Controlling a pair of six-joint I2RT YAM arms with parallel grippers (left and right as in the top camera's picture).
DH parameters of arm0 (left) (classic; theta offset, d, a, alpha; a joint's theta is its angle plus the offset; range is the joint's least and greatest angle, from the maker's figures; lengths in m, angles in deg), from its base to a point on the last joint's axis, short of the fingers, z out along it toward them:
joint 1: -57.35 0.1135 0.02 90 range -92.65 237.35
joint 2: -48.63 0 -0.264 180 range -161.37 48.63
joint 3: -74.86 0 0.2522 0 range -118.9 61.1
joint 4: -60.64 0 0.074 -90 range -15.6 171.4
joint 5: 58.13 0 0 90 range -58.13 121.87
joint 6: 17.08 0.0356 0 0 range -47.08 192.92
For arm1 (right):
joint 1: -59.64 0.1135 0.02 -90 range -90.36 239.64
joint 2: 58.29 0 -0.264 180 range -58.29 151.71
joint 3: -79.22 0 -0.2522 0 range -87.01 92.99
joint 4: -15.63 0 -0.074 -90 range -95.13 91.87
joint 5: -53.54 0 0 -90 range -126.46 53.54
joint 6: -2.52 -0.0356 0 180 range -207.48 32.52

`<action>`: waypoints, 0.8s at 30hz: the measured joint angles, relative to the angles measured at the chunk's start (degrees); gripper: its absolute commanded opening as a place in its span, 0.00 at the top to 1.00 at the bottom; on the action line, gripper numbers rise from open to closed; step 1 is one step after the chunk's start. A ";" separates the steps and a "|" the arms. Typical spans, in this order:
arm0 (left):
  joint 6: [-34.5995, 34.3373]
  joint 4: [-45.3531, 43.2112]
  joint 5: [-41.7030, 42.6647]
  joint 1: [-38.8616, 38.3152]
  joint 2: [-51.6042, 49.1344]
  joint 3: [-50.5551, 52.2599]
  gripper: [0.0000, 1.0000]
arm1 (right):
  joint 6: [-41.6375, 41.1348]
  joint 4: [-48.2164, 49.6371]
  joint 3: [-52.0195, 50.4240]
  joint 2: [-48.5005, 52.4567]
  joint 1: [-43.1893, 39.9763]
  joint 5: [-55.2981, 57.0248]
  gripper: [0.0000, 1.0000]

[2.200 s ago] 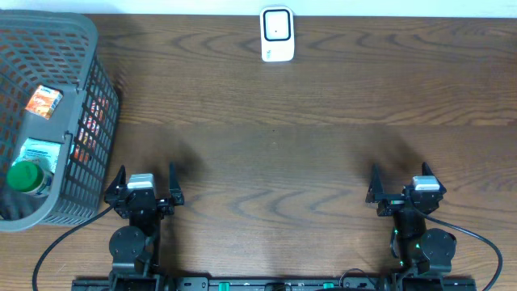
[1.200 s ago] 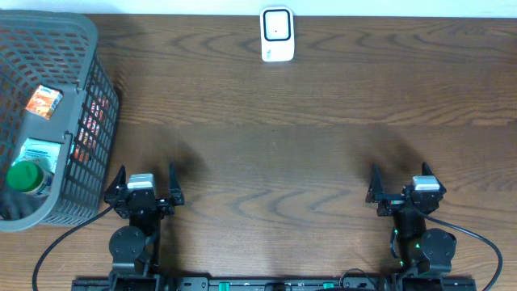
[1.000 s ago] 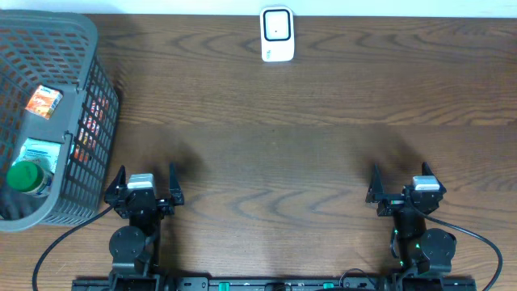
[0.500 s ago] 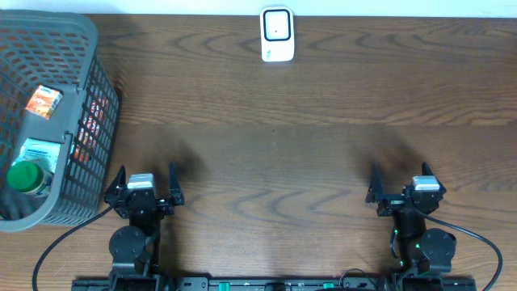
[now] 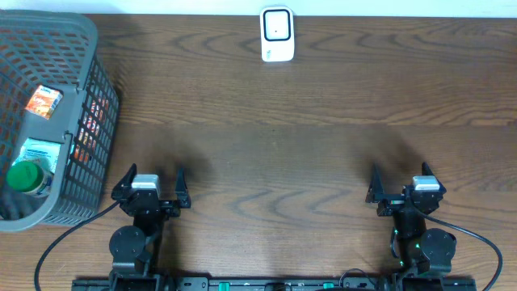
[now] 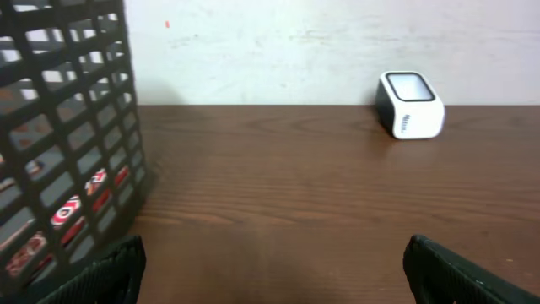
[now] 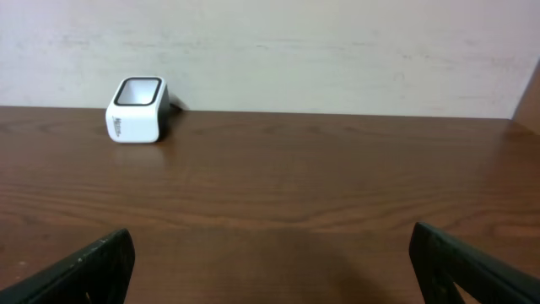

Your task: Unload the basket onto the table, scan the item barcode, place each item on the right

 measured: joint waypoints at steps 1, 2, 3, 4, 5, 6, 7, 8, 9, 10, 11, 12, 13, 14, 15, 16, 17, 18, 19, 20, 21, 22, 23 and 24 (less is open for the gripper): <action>-0.20 0.00 0.57 0.00 0.00 0.00 0.02 | 0.00 0.00 0.00 0.00 0.00 0.00 0.01; -0.33 -0.02 1.09 0.00 0.00 0.00 0.02 | 0.00 0.00 0.00 0.00 0.00 0.00 0.01; -0.48 -0.04 1.73 0.00 0.00 0.00 0.02 | 0.00 0.00 0.00 0.00 0.00 0.00 0.01; -0.70 -0.09 2.45 0.00 0.00 0.00 0.02 | 0.00 0.00 0.00 0.00 0.00 0.00 0.01; -0.79 -0.13 2.93 0.00 0.00 0.00 0.02 | 0.00 0.00 0.00 0.00 0.00 0.00 0.01; -0.94 -0.15 3.30 0.00 0.00 0.00 0.02 | 0.00 0.00 0.00 0.00 0.00 0.00 0.01; -1.27 -0.20 3.69 0.00 0.00 0.00 0.02 | 0.00 0.00 0.00 0.00 0.00 0.00 0.01; -1.55 -0.22 3.96 0.00 0.00 0.00 0.02 | 0.00 0.00 0.00 0.00 0.00 0.00 0.01; -1.97 -0.22 4.15 0.00 0.00 -0.02 0.02 | 0.00 0.00 0.00 0.00 0.00 0.00 0.01; -2.58 -0.22 4.31 0.00 0.00 -0.04 0.02 | 0.00 0.00 0.00 0.00 0.00 0.00 0.01; -2.93 -0.20 4.42 0.00 0.00 -0.07 0.02 | 0.00 0.00 0.00 0.00 0.00 0.00 0.01; -3.50 -0.17 4.59 0.00 -0.02 -0.09 0.02 | 0.00 0.00 0.00 0.00 0.00 0.00 0.01; -4.15 -0.13 4.76 0.00 -0.02 -0.13 0.02 | 0.00 0.00 0.00 0.00 0.00 0.00 0.01; -4.68 -0.02 5.07 0.00 -0.04 -0.22 0.02 | 0.00 0.00 0.00 0.00 0.00 0.00 0.01; -5.22 0.13 5.49 0.00 -0.15 -0.33 0.02 | 0.00 0.00 0.00 0.00 0.00 0.00 0.01; -5.62 0.46 5.90 0.00 -0.42 -0.55 0.02 | 0.00 0.00 0.00 0.00 0.00 0.00 0.01; -5.88 0.85 6.51 0.00 -0.83 -0.81 0.02 | 0.00 0.00 0.00 0.00 0.00 0.00 0.01; -6.08 1.01 6.97 0.00 -1.33 -0.98 0.02 | 0.00 0.00 0.00 0.00 0.00 0.00 0.01; -6.27 1.38 7.34 0.00 -2.03 -1.40 0.02 | 0.00 0.00 0.00 0.00 0.00 0.00 0.01; -6.43 1.51 7.48 0.00 -2.43 -1.66 0.02 | 0.00 0.00 0.00 0.00 0.00 0.00 0.01; -6.75 1.70 7.89 0.00 -3.63 -2.47 0.02 | 0.00 0.00 0.00 0.00 0.00 0.00 0.01; -6.88 1.81 8.22 0.00 -4.81 -3.32 0.02 | 0.00 0.00 0.00 0.00 0.00 0.00 0.01; -7.02 1.84 8.68 0.00 -6.34 -4.48 0.02 | 0.00 -0.02 0.00 0.00 0.00 0.00 0.01; -7.10 1.77 9.05 0.00 -8.04 -5.81 0.02 | 0.00 0.00 0.00 0.00 0.00 0.00 0.01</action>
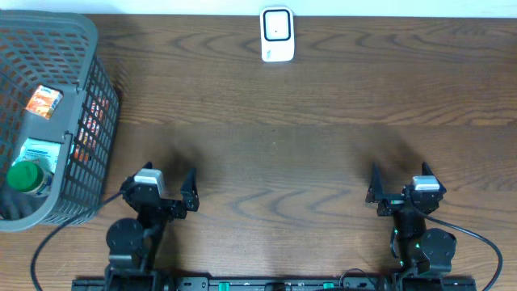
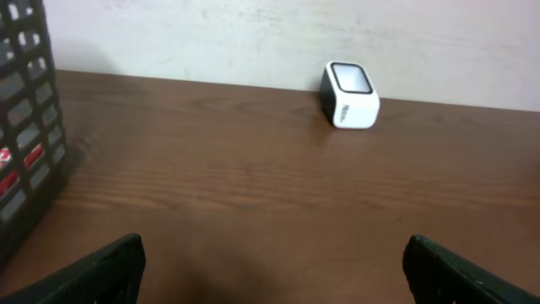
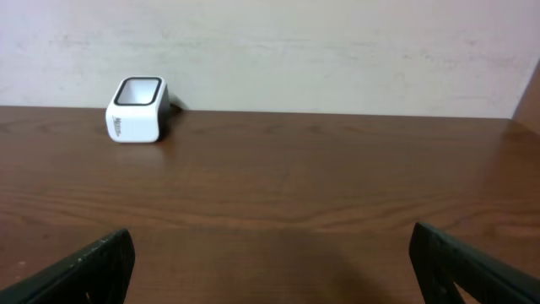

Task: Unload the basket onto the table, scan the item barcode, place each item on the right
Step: 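Move the left gripper over the basket toward the green-lidded jar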

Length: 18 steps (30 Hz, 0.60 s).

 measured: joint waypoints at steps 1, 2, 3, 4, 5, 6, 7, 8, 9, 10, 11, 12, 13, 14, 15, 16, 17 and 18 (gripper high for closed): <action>-0.04 -0.07 0.42 0.00 -1.88 -1.49 0.02 | 0.00 -0.02 0.00 0.00 0.00 0.00 0.01; -0.04 -0.02 0.92 0.00 -3.61 -2.82 0.02 | 0.00 -0.02 0.00 0.02 0.00 0.02 0.01; -0.04 -0.11 1.36 0.00 -5.81 -4.42 0.02 | 0.00 0.00 0.00 0.00 0.00 0.00 0.01; -0.07 -0.04 1.77 0.00 -7.82 -5.79 0.02 | 0.00 -0.04 0.00 0.02 0.00 0.00 0.01; -0.07 0.24 2.01 0.00 -9.97 -7.28 0.02 | 0.00 -0.02 0.00 0.02 0.00 0.00 0.01; -0.09 0.90 2.23 0.00 -12.26 -8.83 0.02 | 0.00 0.00 0.00 0.02 0.00 0.00 0.01; -0.15 1.64 2.47 0.00 -14.67 -10.51 0.02 | 0.00 -0.02 0.00 0.02 0.00 0.00 0.01; -0.20 3.34 2.62 0.00 -17.05 -12.37 0.02 | 0.00 -0.04 0.00 0.07 0.00 0.00 0.01; -0.24 5.46 2.73 0.00 -19.80 -14.58 0.02 | 0.00 -0.02 0.00 0.07 0.00 0.00 0.01; -0.22 7.48 2.84 0.00 -22.03 -16.50 0.02 | 0.00 -0.02 0.00 0.07 0.00 0.00 0.01; -0.22 9.29 3.19 0.00 -24.22 -18.38 0.02 | 0.00 0.00 0.00 0.07 0.00 0.00 0.01; -0.24 10.82 4.00 0.00 -26.53 -20.31 0.02 | 0.00 0.00 0.00 0.09 0.00 0.00 0.01; -0.24 11.23 4.74 0.00 -28.22 -21.55 0.02 | 0.00 0.00 0.00 0.07 0.00 0.00 0.01; -0.24 11.50 5.79 0.00 -29.70 -22.56 0.02 | 0.00 -0.02 0.00 0.09 0.00 0.00 0.01; -0.24 11.37 7.06 0.00 -31.06 -23.28 0.02 | 0.00 0.00 0.00 0.09 0.00 0.00 0.01; -0.24 10.91 8.02 0.00 -31.98 -23.61 0.02 | 0.00 0.00 0.00 0.09 0.00 0.00 0.01; -0.24 10.29 9.20 0.00 -32.92 -23.74 0.02 | 0.00 -0.02 0.00 0.09 0.00 0.00 0.01; -0.24 10.01 10.21 0.00 -33.57 -23.80 0.02 | 0.00 0.00 0.00 0.09 0.00 0.00 0.01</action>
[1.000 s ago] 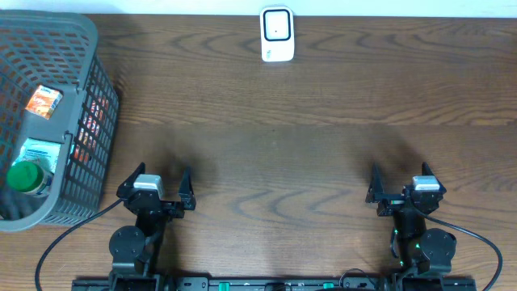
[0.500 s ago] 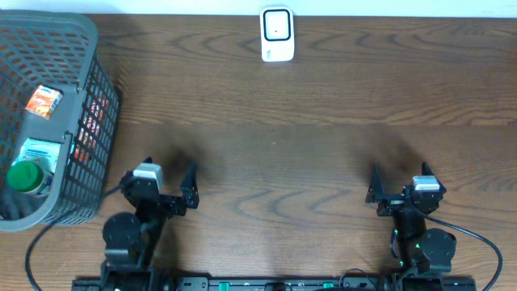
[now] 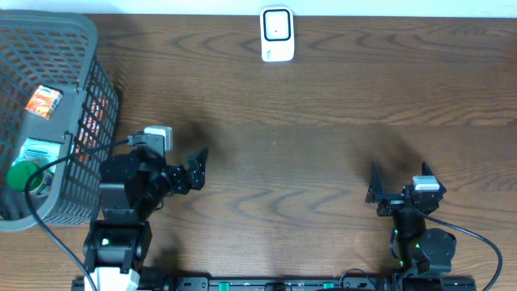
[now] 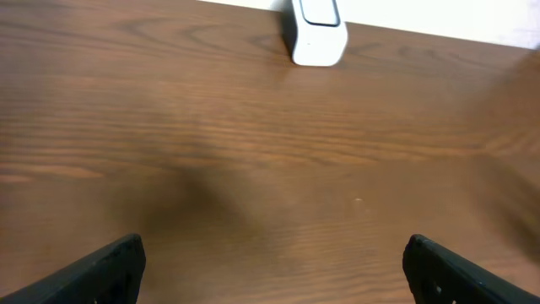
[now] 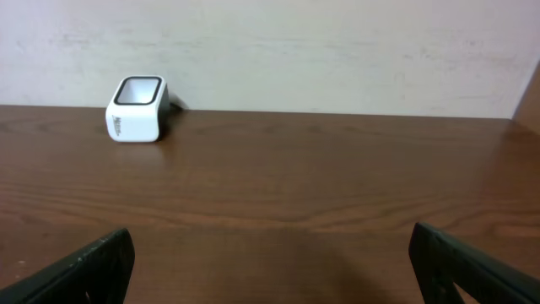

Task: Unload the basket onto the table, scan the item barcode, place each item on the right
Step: 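Move the left gripper over the basket toward the green-lidded jar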

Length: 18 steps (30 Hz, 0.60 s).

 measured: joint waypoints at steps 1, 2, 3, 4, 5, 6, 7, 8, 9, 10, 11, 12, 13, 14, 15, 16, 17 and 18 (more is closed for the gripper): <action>0.00 0.00 0.98 0.00 -0.59 -0.07 0.02 | 0.00 0.00 0.00 0.00 0.00 0.00 0.01; 0.00 0.44 1.73 0.00 -1.11 -0.22 0.02 | 0.00 0.00 0.00 0.00 0.00 0.00 0.01; 0.00 1.57 2.64 0.00 -1.79 -0.66 0.02 | 0.00 0.00 0.00 0.02 0.00 0.00 0.01; -0.02 2.73 3.06 0.00 -2.36 -1.11 0.02 | 0.00 0.00 0.00 0.02 0.00 0.00 0.01; 0.00 4.31 3.48 0.00 -2.97 -1.79 0.02 | 0.00 0.00 0.00 0.02 0.00 0.00 0.01; -0.02 6.54 3.78 0.00 -3.78 -2.97 0.02 | 0.00 -0.02 0.00 0.02 0.00 0.00 0.01; -0.02 8.81 4.15 0.00 -4.72 -4.59 0.02 | 0.00 0.02 0.00 0.02 0.00 0.02 0.01; -0.02 10.82 4.35 0.00 -5.73 -6.62 0.02 | 0.00 0.02 0.00 0.02 0.00 0.00 0.01; -0.07 12.07 4.46 0.00 -6.34 -8.17 0.02 | 0.00 -0.02 0.00 0.02 0.00 0.00 0.01; -0.09 14.84 4.52 0.00 -7.45 -11.10 0.02 | 0.00 -0.07 0.00 0.04 0.00 0.00 0.01; -0.15 16.85 4.50 0.00 -8.55 -14.05 0.02 | 0.00 -0.02 0.00 0.04 0.00 0.00 0.01; -0.17 18.34 4.52 0.00 -9.68 -17.27 0.02 | 0.00 0.00 0.00 0.04 0.00 0.02 0.01; -0.15 20.90 4.15 0.00 -11.13 -21.62 0.02 | 0.00 -0.04 0.00 0.04 0.00 0.00 0.01; -0.17 23.34 3.61 0.00 -12.39 -25.62 0.02 | 0.00 -0.07 0.00 0.04 0.00 0.00 0.01; -0.15 25.40 2.80 0.00 -13.53 -29.44 0.02 | 0.00 0.00 0.00 0.04 0.00 0.02 0.01; -0.15 27.61 1.84 0.00 -14.62 -33.20 0.02 | 0.00 -0.04 0.00 0.07 0.00 0.00 0.01; -0.17 30.16 0.02 0.00 -15.87 -37.64 0.02 | 0.00 -0.02 0.00 0.07 0.00 0.02 0.01; -0.17 31.80 -1.27 0.00 -16.74 -40.76 0.02 | 0.00 -0.02 0.00 0.07 0.00 0.02 0.01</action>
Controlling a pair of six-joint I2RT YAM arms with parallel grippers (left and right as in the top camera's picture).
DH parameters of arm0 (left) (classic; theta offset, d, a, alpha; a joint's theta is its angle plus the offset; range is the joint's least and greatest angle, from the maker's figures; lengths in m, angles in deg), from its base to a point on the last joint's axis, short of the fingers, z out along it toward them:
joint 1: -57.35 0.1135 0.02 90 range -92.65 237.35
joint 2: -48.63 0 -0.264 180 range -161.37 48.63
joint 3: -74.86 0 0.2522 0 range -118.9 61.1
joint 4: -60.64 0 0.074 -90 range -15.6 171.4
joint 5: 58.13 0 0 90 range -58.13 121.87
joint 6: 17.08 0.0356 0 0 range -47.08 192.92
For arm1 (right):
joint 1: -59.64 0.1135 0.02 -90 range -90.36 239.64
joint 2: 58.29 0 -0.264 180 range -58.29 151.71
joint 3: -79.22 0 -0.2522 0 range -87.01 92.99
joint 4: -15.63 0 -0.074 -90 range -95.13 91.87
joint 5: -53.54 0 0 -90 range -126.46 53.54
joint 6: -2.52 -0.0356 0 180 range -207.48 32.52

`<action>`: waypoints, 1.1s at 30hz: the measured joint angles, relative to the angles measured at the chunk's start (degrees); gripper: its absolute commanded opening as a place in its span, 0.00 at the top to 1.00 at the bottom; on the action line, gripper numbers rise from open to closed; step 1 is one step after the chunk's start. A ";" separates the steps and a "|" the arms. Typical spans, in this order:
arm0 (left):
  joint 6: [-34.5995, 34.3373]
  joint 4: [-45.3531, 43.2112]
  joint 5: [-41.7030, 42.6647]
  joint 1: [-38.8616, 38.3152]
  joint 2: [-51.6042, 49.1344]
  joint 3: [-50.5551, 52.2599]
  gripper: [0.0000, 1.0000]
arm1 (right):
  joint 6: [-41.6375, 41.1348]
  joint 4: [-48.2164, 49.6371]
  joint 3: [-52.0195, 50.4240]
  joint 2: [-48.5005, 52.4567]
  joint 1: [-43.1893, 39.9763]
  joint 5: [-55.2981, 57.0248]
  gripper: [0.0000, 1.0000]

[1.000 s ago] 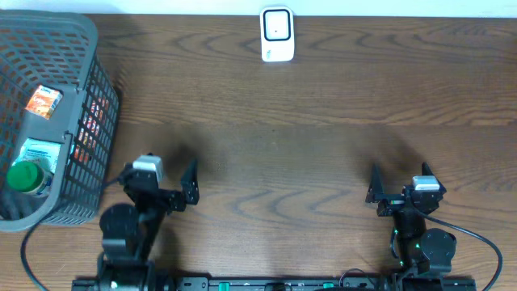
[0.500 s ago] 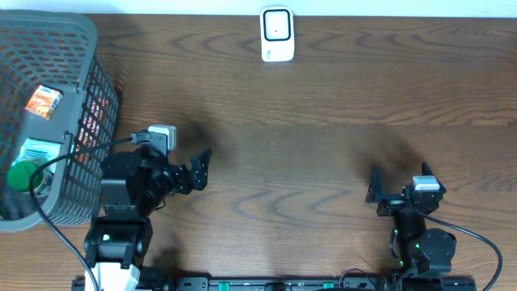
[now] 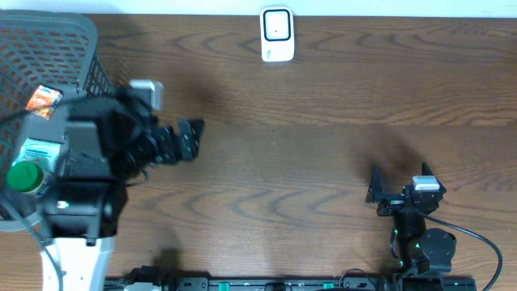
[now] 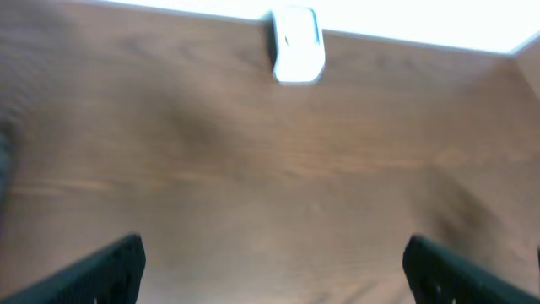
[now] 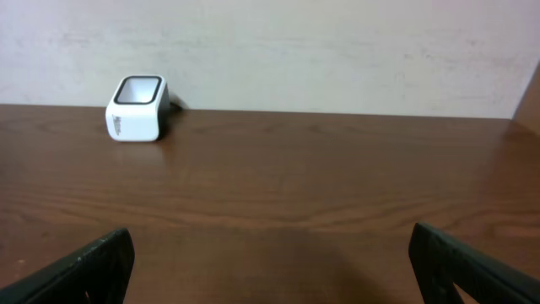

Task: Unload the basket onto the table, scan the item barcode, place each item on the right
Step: 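Move the left gripper over the basket toward the green-lidded jar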

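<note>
The white barcode scanner [image 3: 277,34] stands at the far edge of the table, also visible in the left wrist view [image 4: 296,44] and the right wrist view [image 5: 137,110]. The items lie in a grey mesh basket [image 3: 77,23] at the far left: an orange box [image 3: 43,99], a green-capped bottle [image 3: 24,176] and a pale packet [image 3: 38,151]. My left gripper [image 3: 179,139] is raised high beside the basket's right wall, open and empty [image 4: 270,270]. My right gripper [image 3: 399,183] rests at the near right, open and empty [image 5: 270,270].
The brown wooden table [image 3: 323,145] spreads between the arms and the scanner. A pale wall [image 5: 337,51] rises behind the far edge. The left wrist view is blurred.
My left arm has risen and shifted toward the far side, and now stands beside the basket's right wall. Its camera looks down on the table from higher. The right arm has not moved.
Both grippers rested open at the near edge, the left one facing the basket and scanner. The left then turned right, away from the basket. It then stood lifted over the table, and now is higher still beside the basket. The right stayed put.
</note>
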 measured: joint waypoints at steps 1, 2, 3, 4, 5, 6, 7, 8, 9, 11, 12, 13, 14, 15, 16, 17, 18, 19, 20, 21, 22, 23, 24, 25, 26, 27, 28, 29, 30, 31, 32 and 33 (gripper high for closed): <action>0.02 1.99 -1.84 0.11 -0.83 -3.13 0.02 | 0.00 0.00 0.00 0.02 0.00 -0.02 0.01; 0.00 4.61 -3.72 0.33 -1.84 -6.43 0.02 | 0.00 0.00 0.00 0.02 0.00 -0.02 0.01; -0.02 6.99 -5.79 0.68 -2.93 -9.90 0.02 | 0.00 0.02 0.00 0.02 0.00 0.00 0.01; 0.00 8.83 -7.61 1.27 -3.89 -12.94 0.02 | 0.00 0.00 0.00 0.02 0.00 -0.02 0.01; 0.00 10.62 -9.20 2.08 -4.85 -15.74 0.02 | 0.00 0.00 0.00 0.02 0.00 -0.02 0.01; -0.04 12.61 -10.88 3.43 -5.90 -18.84 0.02 | 0.00 -0.02 0.00 0.02 0.00 0.00 0.01; -0.13 13.94 -12.41 4.98 -6.84 -21.55 0.02 | 0.00 0.00 0.00 0.02 0.00 0.00 0.01; -0.48 15.26 -13.53 7.02 -7.72 -24.09 0.02 | 0.00 0.00 0.00 0.02 0.00 -0.02 0.01; -0.72 15.93 -14.45 8.87 -8.39 -25.94 0.02 | 0.00 0.00 0.00 0.02 0.00 0.00 0.01; -1.33 16.94 -15.98 13.90 -9.77 -29.20 0.02 | 0.00 0.00 0.00 0.04 0.00 -0.02 0.01; -1.57 17.25 -16.50 16.28 -10.32 -30.25 0.02 | 0.00 0.00 0.00 0.04 0.00 -0.02 0.01; -1.84 17.57 -16.98 19.52 -10.95 -31.01 0.02 | 0.00 0.00 0.00 0.04 0.00 -0.02 0.01; -1.97 17.90 -17.35 21.53 -11.32 -31.28 0.02 | 0.00 0.00 0.00 0.04 0.00 -0.02 0.01; -2.23 18.21 -17.64 23.93 -11.80 -31.34 0.02 | 0.00 0.00 0.00 0.04 0.00 -0.02 0.01; -2.40 18.58 -17.84 26.12 -12.33 -31.34 0.02 | 0.00 0.00 0.00 0.04 0.00 0.00 0.01; -2.60 18.67 -18.23 28.11 -13.00 -31.34 0.02 | 0.00 0.00 0.00 0.04 0.00 -0.02 0.01; -2.62 18.56 -18.45 30.10 -13.81 -31.34 0.02 | 0.00 0.02 0.00 0.04 0.00 -0.02 0.01; -2.62 18.32 -18.56 31.63 -14.58 -31.34 0.02 | 0.00 0.00 0.00 0.04 0.00 -0.02 0.01; -2.64 18.01 -18.71 32.94 -15.28 -31.34 0.02 | 0.00 0.02 0.00 0.04 0.00 -0.02 0.01; -2.62 17.73 -18.88 34.07 -15.93 -31.34 0.02 | 0.00 0.00 0.00 0.04 0.00 0.00 0.01; -2.64 17.57 -19.47 35.23 -16.74 -31.34 0.02 | 0.00 0.00 0.00 0.07 0.00 -0.02 0.01; -2.64 17.46 -20.28 36.09 -17.49 -31.34 0.02 | 0.00 0.02 0.00 0.07 0.00 0.00 0.01; -2.64 17.29 -21.33 36.79 -18.21 -31.32 0.02 | 0.00 0.02 0.00 0.07 0.00 -0.02 0.01; -2.64 17.11 -22.58 37.38 -18.95 -31.30 0.02 | 0.00 0.02 0.00 0.07 0.00 -0.02 0.01; -2.64 16.87 -23.63 37.83 -19.63 -31.26 0.02 | 0.00 0.00 0.00 0.07 0.00 -0.02 0.01; -2.64 16.55 -24.74 38.23 -20.28 -31.04 0.02 | 0.00 0.00 0.00 0.07 0.00 -0.02 0.01; -2.64 16.31 -25.68 38.53 -20.90 -30.64 0.02 | 0.00 0.00 0.00 0.07 0.00 -0.02 0.01; -2.64 16.22 -26.49 38.84 -21.53 -30.12 0.02 | 0.00 0.00 0.00 0.07 0.00 -0.02 0.01; -2.64 16.04 -27.30 39.06 -22.12 -29.51 0.02 | 0.00 0.02 0.00 0.07 0.00 -0.02 0.01; -2.64 15.80 -27.96 39.34 -22.91 -28.81 0.02 | 0.00 0.00 0.00 0.07 0.00 -0.02 0.01; -2.62 15.15 -28.44 39.60 -23.67 -28.04 0.02 | 0.00 0.00 0.00 0.07 0.00 0.00 0.01; -2.60 14.73 -28.92 39.89 -24.61 -27.39 0.02 | 0.00 0.00 0.00 0.07 0.00 -0.02 0.01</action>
